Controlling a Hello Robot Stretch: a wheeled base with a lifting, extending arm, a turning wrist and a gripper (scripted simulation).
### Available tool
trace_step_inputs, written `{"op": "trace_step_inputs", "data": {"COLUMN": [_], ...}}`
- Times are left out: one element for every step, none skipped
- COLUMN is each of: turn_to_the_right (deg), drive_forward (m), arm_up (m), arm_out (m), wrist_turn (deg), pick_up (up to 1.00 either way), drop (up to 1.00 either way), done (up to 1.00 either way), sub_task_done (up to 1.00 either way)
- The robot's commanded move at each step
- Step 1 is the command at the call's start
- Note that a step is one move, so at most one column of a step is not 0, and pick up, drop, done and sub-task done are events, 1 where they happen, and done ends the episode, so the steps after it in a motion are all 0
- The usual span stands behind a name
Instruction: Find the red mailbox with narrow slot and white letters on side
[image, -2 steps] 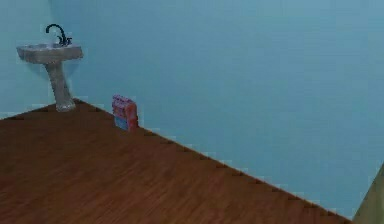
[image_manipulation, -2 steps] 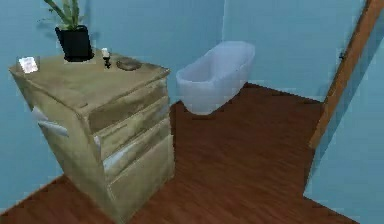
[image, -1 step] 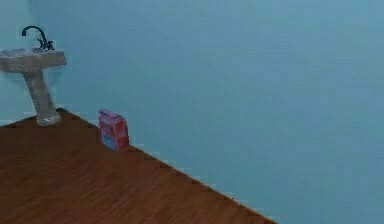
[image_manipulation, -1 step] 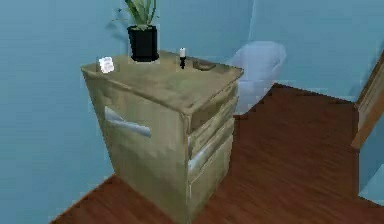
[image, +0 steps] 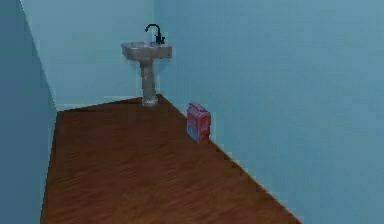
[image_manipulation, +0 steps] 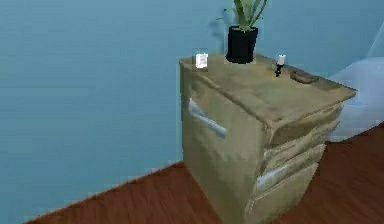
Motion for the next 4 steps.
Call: {"op": "trace_step_inputs", "data": {"turn_to_the_right": [0.0,-3.0,0.0,0.0], "drive_forward": [1.00,0.00,0.35,0.00], "arm_up": [0.00,0.00,0.00,0.00], "arm_out": [0.00,0.00,0.00,0.00], "wrist_turn": [0.0,0.0,0.0,0.0], "pick_up": [0.00,0.00,0.00,0.00], "drop": [0.00,0.00,0.00,0.00], "done": [0.00,0.00,0.00,1.00], "sub_task_done": [0.00,0.00,0.00,0.00]}}
